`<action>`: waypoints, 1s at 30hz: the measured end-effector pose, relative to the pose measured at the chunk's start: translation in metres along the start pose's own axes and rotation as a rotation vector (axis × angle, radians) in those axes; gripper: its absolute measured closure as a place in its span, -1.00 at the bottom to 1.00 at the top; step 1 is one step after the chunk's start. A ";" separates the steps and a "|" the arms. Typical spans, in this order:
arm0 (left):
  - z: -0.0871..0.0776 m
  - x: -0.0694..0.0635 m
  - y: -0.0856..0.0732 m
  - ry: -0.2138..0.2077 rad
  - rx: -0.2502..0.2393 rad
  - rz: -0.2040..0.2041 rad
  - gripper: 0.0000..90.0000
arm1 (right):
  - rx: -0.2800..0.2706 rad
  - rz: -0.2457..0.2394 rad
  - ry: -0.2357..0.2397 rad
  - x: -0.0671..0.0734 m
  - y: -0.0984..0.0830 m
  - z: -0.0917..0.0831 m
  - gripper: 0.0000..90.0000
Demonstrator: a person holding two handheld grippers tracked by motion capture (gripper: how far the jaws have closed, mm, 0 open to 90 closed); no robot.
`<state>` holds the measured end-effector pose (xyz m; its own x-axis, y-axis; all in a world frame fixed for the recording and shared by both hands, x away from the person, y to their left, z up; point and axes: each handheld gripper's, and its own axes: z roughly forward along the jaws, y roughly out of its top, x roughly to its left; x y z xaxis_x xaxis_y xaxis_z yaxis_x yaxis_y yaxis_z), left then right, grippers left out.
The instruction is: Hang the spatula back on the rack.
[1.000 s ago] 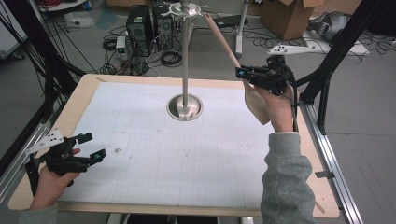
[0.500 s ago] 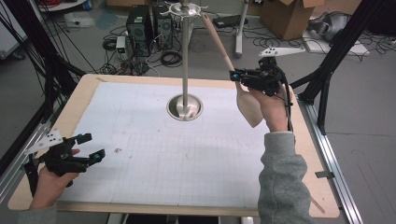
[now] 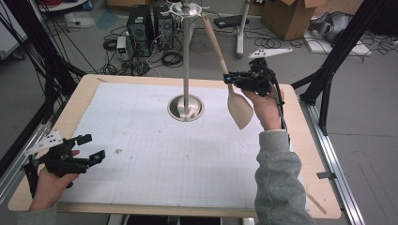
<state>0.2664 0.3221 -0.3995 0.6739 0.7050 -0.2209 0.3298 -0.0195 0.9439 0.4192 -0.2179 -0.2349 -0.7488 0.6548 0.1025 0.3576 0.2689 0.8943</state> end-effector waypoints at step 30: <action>-0.010 0.004 -0.004 -0.006 -0.017 -0.017 -0.94 | 0.073 0.001 0.003 0.000 0.005 0.053 0.75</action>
<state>0.2617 0.3323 -0.4014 0.6722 0.7010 -0.2383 0.3301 0.0044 0.9439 0.4501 -0.1793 -0.2536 -0.7503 0.6528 0.1049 0.3982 0.3195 0.8599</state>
